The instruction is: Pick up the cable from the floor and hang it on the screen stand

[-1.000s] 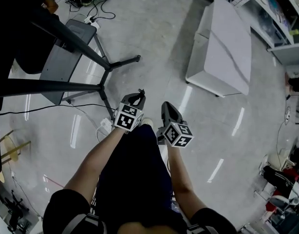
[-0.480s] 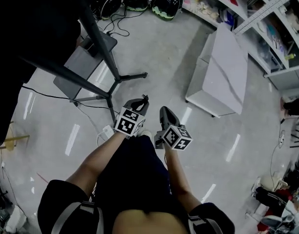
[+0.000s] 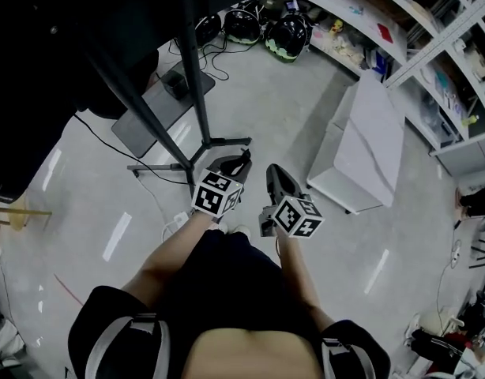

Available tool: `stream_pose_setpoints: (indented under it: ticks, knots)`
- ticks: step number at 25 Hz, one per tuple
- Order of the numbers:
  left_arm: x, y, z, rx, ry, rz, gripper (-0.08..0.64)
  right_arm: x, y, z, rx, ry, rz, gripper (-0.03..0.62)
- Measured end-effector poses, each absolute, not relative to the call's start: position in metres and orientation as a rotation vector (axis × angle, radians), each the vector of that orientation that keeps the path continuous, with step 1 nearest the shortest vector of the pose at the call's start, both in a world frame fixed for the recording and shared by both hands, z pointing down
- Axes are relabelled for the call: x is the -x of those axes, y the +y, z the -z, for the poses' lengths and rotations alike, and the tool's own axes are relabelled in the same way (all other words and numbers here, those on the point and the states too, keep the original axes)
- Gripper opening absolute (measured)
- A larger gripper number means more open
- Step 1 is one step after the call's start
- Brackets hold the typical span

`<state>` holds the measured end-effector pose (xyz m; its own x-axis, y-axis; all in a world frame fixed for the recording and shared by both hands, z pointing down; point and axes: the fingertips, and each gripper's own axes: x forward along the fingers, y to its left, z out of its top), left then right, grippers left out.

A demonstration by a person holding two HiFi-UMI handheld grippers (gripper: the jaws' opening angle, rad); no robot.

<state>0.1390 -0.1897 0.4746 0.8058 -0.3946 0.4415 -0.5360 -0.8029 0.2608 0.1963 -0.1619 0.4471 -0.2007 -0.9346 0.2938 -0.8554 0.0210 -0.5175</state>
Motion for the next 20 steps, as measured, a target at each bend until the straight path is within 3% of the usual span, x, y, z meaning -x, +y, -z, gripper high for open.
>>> stream_pose_setpoints:
  ticks: [20]
  knots:
    - [-0.023,-0.225,-0.367,-2.633,-1.150,-0.312,0.049,-0.070,-0.231,-0.334,1.410,2.651,0.620,0.026]
